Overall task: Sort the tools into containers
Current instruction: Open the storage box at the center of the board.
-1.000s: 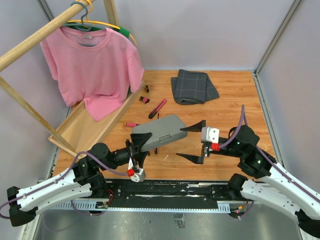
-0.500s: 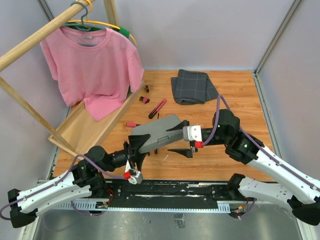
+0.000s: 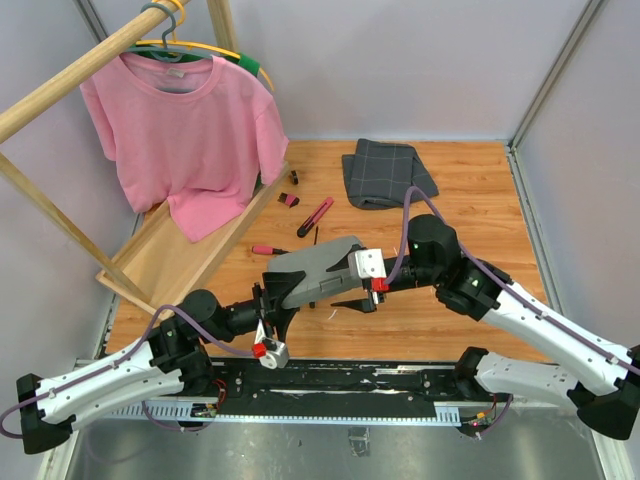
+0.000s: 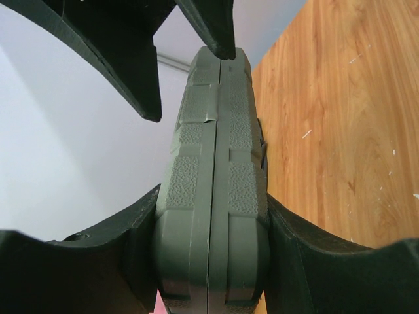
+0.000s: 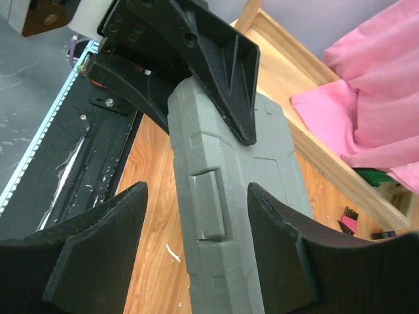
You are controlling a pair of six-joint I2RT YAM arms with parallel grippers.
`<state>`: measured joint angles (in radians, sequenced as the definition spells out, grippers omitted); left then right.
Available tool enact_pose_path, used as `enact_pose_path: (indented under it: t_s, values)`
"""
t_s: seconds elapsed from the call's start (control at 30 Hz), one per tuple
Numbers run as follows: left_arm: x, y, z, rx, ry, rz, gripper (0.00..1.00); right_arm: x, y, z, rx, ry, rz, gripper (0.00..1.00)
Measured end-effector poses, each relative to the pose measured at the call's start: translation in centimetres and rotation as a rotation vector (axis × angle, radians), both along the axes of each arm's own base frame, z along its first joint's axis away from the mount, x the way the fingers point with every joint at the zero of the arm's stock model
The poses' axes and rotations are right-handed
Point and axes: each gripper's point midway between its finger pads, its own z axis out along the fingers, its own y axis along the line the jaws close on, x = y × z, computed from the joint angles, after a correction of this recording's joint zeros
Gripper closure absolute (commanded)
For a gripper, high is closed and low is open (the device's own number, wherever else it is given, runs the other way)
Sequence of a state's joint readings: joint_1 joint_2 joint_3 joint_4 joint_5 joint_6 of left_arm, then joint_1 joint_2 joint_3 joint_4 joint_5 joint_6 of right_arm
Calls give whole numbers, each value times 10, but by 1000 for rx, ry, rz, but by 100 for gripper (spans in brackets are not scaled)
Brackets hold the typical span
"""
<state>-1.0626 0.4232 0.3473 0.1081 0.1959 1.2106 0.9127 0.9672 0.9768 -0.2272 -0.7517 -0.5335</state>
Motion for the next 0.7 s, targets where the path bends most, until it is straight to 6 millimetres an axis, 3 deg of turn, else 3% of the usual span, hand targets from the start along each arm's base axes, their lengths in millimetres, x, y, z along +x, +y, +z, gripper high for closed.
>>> enact_pose_path:
  t_s: [0.23, 0.7]
  values:
    - [0, 0, 0, 0, 0, 0, 99, -3, 0, -10, -35, 30, 10, 40]
    - [1, 0, -1, 4, 2, 2, 100, -3, -1, -11, -39, 34, 11, 43]
